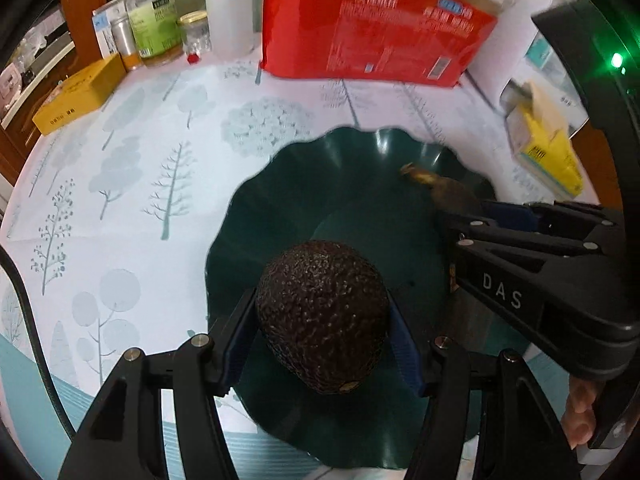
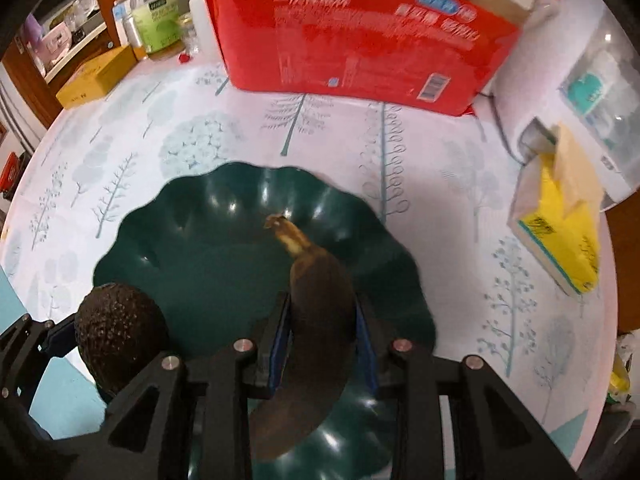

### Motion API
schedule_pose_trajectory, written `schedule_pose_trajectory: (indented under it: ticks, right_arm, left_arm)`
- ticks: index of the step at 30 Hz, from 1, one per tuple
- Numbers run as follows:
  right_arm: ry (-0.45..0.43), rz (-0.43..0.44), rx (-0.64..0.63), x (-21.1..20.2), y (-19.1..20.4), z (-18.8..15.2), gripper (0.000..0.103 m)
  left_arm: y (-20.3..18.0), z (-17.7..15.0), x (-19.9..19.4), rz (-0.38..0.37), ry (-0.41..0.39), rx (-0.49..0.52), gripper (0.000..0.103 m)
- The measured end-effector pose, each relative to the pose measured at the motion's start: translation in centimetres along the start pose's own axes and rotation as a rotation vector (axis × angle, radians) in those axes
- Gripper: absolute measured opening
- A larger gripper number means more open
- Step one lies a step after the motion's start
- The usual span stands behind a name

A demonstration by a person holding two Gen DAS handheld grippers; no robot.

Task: Organize fruits
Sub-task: 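Carry avocado and banana onto the green plate and open both tools, then move both tools back toward the white plate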

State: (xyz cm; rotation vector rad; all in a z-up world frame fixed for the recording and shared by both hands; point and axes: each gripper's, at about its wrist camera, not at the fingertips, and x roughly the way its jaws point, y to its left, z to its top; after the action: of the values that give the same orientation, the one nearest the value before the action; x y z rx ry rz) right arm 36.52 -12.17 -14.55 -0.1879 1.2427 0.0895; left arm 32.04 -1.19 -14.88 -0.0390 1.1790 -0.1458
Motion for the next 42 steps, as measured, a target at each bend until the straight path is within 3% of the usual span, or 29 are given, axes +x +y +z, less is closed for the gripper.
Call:
schedule_pose_trajectory:
  ticks: [3,5,7,24,35,42]
  right_arm:
    - [-0.003,0.016,-0.015,0.8,0.1,-0.2,0.038]
    - [-0.012,0.055,-0.002,0.7,-0.1,-0.3,0.046]
    - [-0.018,0.081,0.023,0.4,-0.4,-0.3,0.046]
    - [-0.150,0.155,0.079,-8.3,-1.5,-2.8,0.048]
    - [-0.238,0.163,0.058,-16.6,-1.4,-7.9,0.048]
    - [-0.278,0.169,0.042,-21.0,-1.1,-12.5,0.050]
  left_arm:
    - [-0.3,0.0,0.0,0.016,-0.028,0.022,0.062]
    - [-0.6,0.2,-0.4,0.013,-0.036,0.032,0.077]
    - [-0.7,0.2,-1.0,0.023,-0.053,0.031,0.084]
    - [-1.1,-1.5,-9.1,0.077,-0.131,0.019,0.093]
    - [-1.8,-6.0,-17.8,0.077,-0.243,0.014,0.093]
    - [-3.6,-10.0,-22.7,0.109,-0.286,0.095,0.093]
